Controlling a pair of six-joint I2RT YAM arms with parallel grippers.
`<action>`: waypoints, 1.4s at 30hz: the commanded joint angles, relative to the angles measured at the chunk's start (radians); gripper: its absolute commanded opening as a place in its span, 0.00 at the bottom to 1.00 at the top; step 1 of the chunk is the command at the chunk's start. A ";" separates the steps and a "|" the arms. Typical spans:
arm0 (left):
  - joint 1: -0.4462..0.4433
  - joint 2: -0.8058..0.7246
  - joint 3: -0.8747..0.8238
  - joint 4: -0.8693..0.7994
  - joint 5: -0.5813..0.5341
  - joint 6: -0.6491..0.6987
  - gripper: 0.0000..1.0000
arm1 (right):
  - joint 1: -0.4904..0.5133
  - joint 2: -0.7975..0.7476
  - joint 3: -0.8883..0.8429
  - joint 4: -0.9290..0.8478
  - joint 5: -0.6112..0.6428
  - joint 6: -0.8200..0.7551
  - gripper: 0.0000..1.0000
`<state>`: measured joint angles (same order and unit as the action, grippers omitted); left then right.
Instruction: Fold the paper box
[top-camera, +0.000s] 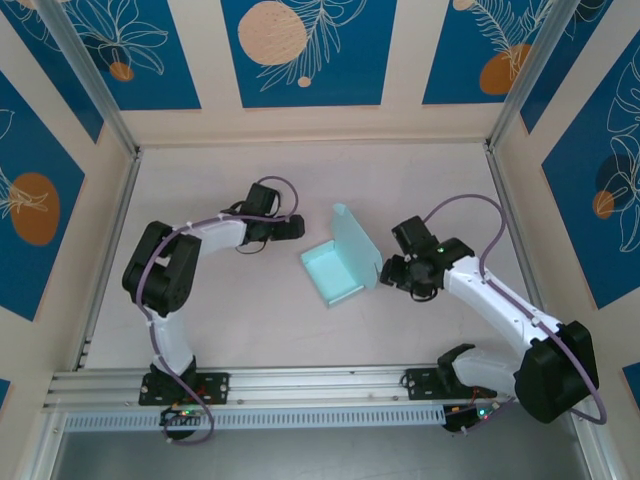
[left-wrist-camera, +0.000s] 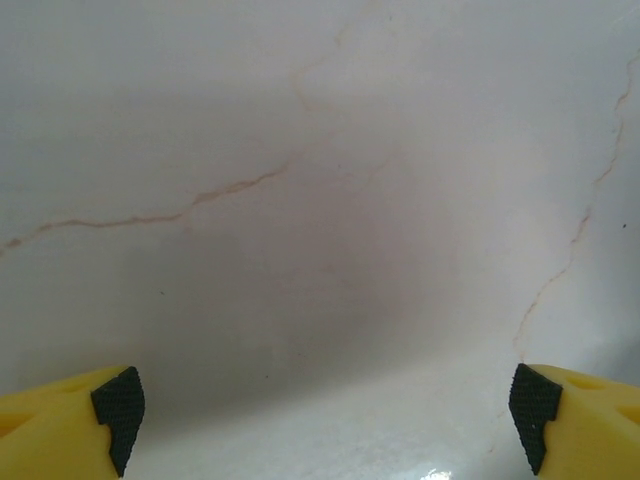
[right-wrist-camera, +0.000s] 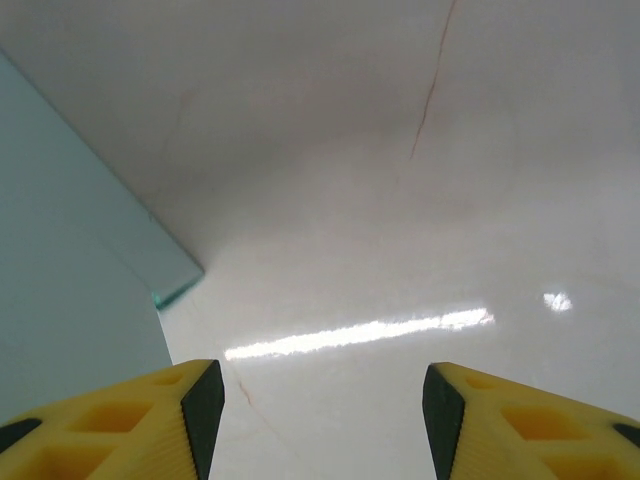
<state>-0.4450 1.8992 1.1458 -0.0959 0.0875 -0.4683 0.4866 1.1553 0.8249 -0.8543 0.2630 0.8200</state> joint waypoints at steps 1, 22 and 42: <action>-0.001 0.017 0.025 -0.018 0.045 0.012 0.93 | 0.063 -0.026 -0.032 -0.056 0.027 0.130 0.57; -0.021 0.041 -0.033 0.041 0.126 -0.010 0.73 | 0.378 0.079 -0.035 0.188 -0.047 0.321 0.71; -0.045 -0.052 -0.197 0.162 0.250 -0.081 0.56 | 0.270 0.217 0.047 0.323 0.028 0.144 0.65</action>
<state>-0.4641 1.8664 0.9836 0.1204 0.2504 -0.5266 0.7723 1.3437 0.8185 -0.5449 0.2440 1.0470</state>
